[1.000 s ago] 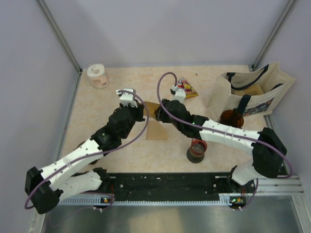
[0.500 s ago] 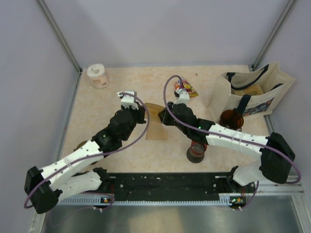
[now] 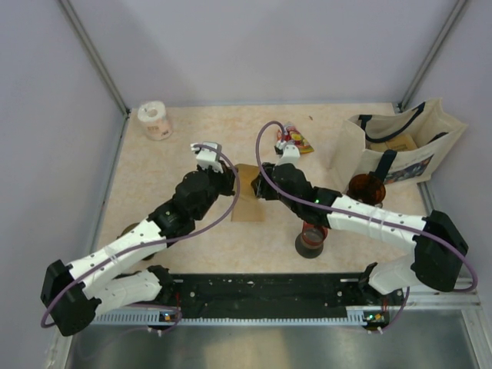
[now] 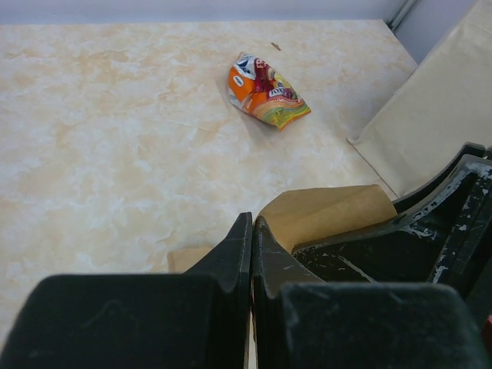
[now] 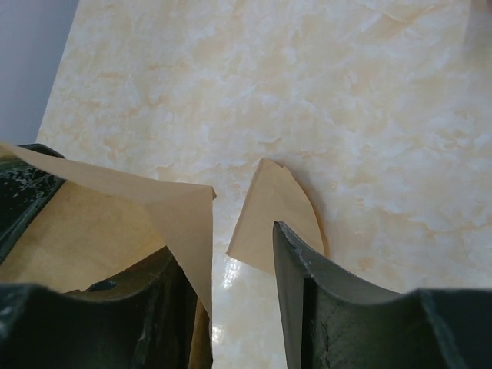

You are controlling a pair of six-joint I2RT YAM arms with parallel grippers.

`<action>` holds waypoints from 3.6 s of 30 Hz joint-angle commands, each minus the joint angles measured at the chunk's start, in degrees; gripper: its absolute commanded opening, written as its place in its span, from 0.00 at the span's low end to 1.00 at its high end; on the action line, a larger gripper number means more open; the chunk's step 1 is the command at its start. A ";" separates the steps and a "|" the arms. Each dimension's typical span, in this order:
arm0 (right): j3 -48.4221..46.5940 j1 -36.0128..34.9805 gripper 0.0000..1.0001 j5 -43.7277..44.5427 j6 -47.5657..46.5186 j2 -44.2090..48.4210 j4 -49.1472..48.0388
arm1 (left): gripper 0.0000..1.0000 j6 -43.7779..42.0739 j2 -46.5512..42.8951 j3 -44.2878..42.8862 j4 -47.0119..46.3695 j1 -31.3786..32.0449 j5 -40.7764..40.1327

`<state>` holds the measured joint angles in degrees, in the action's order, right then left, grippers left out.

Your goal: Place the coffee filter in the dripper

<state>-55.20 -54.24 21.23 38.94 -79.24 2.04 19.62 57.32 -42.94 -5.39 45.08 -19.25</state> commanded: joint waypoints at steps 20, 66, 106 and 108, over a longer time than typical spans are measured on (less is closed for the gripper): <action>-5.44 0.45 0.00 6.00 -1.14 4.53 11.38 | 0.63 3.50 0.44 -3.56 2.14 -0.17 2.61; -7.64 55.91 0.29 -10.34 -14.77 22.90 55.09 | 0.99 5.52 -4.50 1.98 -2.26 -3.16 11.51; -3.78 55.91 0.12 -17.81 -16.09 16.05 44.63 | 0.99 4.64 -4.06 1.63 -0.68 -3.68 10.72; -3.16 55.91 0.10 -17.81 -15.91 15.61 44.01 | 0.99 4.55 -4.23 1.63 -0.68 -3.68 10.81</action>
<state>-59.18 0.93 2.87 22.26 -62.98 49.47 24.56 53.17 -40.73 -4.95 41.69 -8.01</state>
